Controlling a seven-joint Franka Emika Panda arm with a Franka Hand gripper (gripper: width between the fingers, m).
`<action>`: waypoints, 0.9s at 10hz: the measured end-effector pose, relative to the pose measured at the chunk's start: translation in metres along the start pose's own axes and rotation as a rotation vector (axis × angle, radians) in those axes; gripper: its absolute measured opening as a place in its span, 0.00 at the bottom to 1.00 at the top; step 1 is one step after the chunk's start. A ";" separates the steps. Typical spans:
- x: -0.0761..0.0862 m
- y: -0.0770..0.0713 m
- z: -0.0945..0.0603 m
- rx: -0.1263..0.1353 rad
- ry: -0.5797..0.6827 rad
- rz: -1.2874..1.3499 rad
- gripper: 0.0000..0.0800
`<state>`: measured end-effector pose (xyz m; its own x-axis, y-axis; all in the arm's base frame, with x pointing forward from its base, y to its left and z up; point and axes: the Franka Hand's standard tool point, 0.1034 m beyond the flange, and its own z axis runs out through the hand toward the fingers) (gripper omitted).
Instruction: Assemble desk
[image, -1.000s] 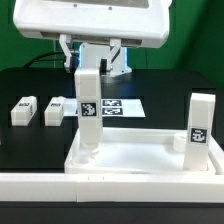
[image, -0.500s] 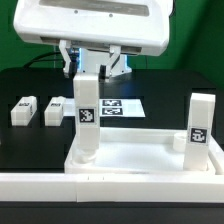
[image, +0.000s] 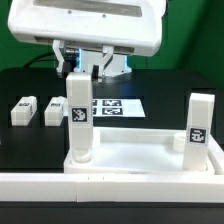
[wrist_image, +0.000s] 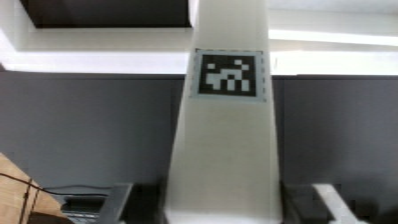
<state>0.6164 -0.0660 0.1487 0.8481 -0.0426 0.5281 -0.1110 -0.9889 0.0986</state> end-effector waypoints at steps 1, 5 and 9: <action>0.001 0.000 0.001 -0.001 0.001 0.000 0.37; -0.007 -0.005 0.012 -0.004 -0.014 -0.012 0.37; -0.004 -0.006 0.013 -0.037 0.080 -0.031 0.37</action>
Offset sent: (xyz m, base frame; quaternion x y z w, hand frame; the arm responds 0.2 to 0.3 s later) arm 0.0084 0.0017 -0.0083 -0.0148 0.0085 0.0031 0.9998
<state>0.6200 -0.0619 0.1350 0.8074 0.0007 0.5901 -0.1061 -0.9836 0.1462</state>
